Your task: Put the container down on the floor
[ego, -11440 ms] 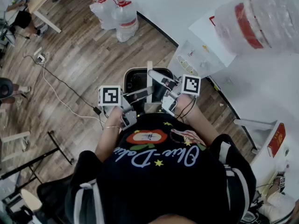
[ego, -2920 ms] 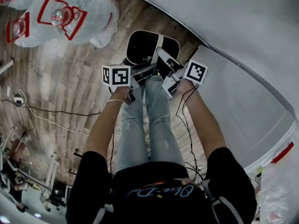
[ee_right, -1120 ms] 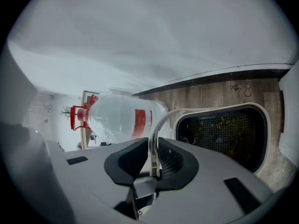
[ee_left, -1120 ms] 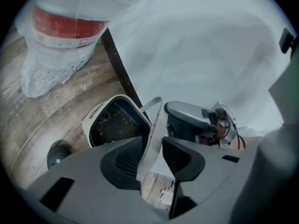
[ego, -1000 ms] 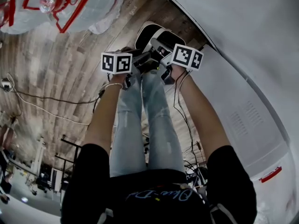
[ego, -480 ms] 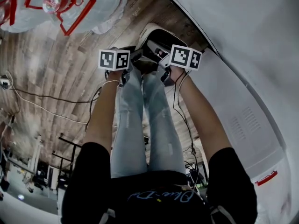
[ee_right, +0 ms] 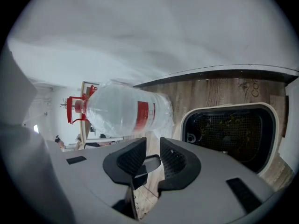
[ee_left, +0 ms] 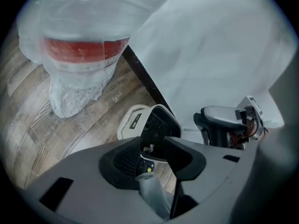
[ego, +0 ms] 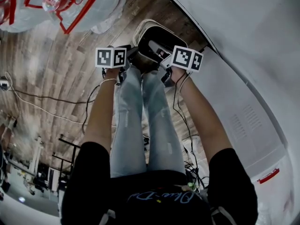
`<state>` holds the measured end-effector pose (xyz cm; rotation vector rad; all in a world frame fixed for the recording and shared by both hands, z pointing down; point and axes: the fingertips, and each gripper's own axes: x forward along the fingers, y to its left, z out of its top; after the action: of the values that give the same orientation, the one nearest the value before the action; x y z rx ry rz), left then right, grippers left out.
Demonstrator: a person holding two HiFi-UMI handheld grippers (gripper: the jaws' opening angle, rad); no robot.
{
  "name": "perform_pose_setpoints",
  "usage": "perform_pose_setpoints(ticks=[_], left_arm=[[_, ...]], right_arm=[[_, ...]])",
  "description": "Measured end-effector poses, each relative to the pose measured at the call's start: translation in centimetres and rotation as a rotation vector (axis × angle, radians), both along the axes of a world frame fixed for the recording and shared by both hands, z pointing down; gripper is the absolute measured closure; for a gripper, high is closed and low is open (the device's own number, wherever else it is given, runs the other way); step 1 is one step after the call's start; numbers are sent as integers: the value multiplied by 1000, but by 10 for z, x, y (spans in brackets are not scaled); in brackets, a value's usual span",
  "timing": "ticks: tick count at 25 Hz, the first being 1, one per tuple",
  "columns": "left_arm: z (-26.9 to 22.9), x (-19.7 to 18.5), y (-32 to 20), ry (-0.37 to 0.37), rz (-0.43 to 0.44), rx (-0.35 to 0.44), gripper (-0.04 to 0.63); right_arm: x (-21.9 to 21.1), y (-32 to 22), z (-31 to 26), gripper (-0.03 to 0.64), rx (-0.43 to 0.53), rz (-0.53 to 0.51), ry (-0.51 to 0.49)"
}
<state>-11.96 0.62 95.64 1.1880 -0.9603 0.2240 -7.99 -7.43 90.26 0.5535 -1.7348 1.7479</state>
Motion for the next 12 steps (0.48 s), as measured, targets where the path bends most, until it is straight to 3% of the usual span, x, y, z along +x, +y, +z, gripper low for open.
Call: perform_pose_setpoints(ticks=[6,8,12], left_arm=[[-14,-7,-5,-14,-22,24,466],[-24,-9,-11,-19,-39,40,489],[-55,0,-25,-6,-21,99,526]], right_arm=[[-3,-2,-13,537,15,19,-9],[-3,-6,-24,600,34,28,-24],[-4,-14,-53,617,73,53,-68]])
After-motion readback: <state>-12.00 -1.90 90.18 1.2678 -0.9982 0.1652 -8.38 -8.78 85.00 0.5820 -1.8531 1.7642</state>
